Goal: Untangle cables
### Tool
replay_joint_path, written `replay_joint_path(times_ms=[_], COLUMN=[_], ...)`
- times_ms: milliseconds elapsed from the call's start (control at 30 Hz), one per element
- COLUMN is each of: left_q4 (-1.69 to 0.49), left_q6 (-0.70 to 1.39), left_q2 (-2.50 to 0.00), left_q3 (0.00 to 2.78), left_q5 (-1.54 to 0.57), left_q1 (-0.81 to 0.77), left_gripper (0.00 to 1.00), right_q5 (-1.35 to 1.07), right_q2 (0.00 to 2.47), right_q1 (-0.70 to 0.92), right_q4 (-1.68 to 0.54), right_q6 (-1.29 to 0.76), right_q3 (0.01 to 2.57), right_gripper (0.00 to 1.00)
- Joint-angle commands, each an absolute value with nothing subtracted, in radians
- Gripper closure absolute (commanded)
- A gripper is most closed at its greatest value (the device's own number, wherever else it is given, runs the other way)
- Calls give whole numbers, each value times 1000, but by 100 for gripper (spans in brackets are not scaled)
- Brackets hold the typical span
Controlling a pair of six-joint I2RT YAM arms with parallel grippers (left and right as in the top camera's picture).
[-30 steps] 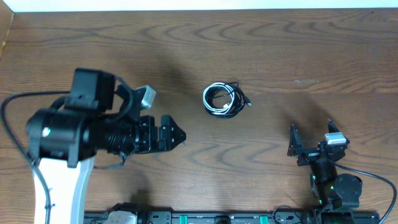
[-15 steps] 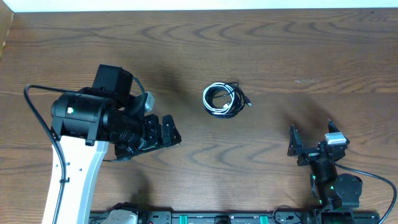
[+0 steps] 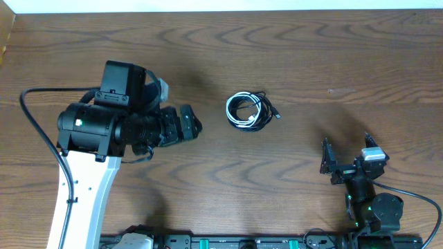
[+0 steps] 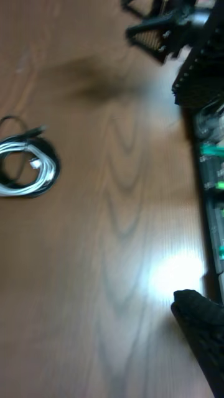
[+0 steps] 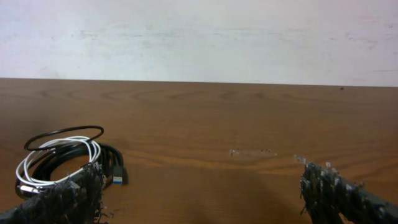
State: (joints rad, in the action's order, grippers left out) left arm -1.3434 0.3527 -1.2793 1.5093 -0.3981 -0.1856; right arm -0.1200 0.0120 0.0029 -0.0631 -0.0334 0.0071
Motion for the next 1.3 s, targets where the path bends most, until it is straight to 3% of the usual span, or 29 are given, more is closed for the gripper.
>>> replay_joint_path(times_ms=[0,267,633,1067,1267], left_q4=[-1331,-1365,-1501,-1482,-1589], left_q6=[365,501,323,299,300], left_q2=[-1296,-1375,-1429,-1429,-1429], left_q3=[1507,1485,1476,1476,1475], left_q5=[-235,-248,-298,-295,-296], left_q1=[-187,-188,-260,-319,-365], left_gripper=[0,1,1,1,1], right_q5=[-126,-126,-126,-126,-126], right_q2=[7,7,7,7,7], right_q1=[-6,-6,-6,-6,-6], right_q4=[-68,-68,-68,-68,-68], right_q6=[-36,-36,-36,-36,-36], right_q3=[6,6,6,6,6], right_gripper=[1,1,1,1,1])
